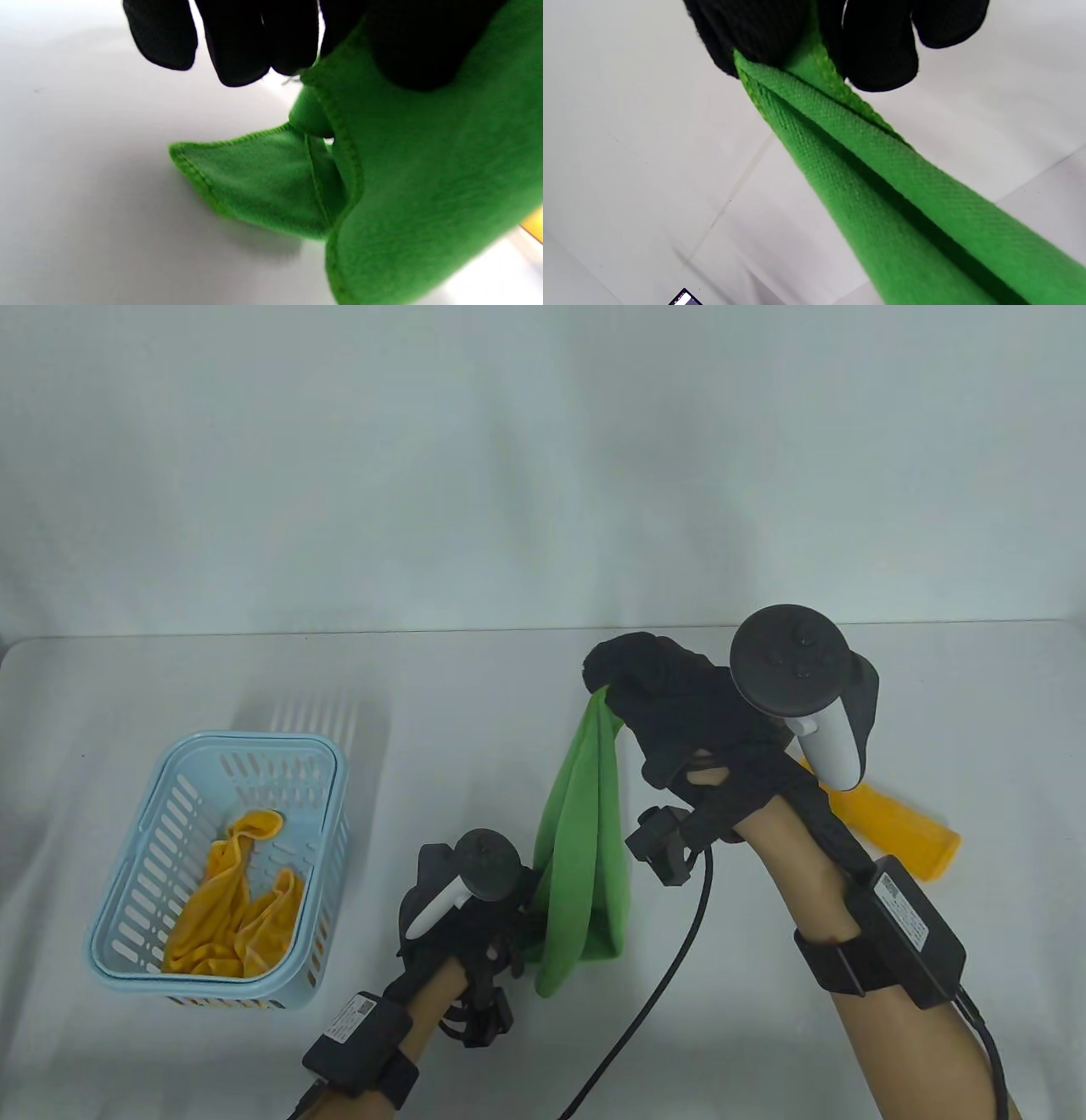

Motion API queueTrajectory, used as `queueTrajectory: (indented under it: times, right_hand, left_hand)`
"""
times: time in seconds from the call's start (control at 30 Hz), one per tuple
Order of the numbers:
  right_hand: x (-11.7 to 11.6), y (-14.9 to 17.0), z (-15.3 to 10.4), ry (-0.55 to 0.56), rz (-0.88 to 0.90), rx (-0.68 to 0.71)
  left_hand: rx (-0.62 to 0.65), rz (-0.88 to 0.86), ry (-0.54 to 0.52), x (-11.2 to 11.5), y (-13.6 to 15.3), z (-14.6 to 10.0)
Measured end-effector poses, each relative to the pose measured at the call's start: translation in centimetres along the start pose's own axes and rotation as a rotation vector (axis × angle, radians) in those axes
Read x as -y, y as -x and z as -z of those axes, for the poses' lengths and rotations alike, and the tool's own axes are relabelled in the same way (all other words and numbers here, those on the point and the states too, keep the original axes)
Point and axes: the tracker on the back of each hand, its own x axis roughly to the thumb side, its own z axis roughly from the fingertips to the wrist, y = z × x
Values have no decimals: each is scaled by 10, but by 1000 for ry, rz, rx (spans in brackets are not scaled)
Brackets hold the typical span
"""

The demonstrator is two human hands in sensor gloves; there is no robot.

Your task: Roll square towel into towel roll

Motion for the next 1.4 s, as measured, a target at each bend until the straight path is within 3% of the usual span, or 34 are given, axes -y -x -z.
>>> queueTrajectory:
  times: [0.2, 0.27, 0.4, 0.6, 0.83, 1.13, 1.4]
  right_hand:
    - [10, 13, 2, 42, 2, -54]
    - [15, 17, 3, 62, -5, -80]
    - [26, 30, 6, 117, -45, -139]
    - [47, 58, -1, 186, -68, -217]
    - [71, 87, -17, 218, -230, -269]
    - [83, 103, -35, 266, -488, -290]
    - [112, 76, -59, 376, -200, -210]
  left_hand:
    - [-28, -6, -97, -17, 2, -10]
    - [-97, 54, -195, -28, -1, -14]
    - [-169, 134, -252, -53, -6, -22]
    - [-260, 172, -322, -108, 0, -44]
    - [-297, 122, -433, -166, 12, -80]
    - [-159, 81, -573, -213, -5, -126]
    - [17, -154, -693, -249, -18, -167]
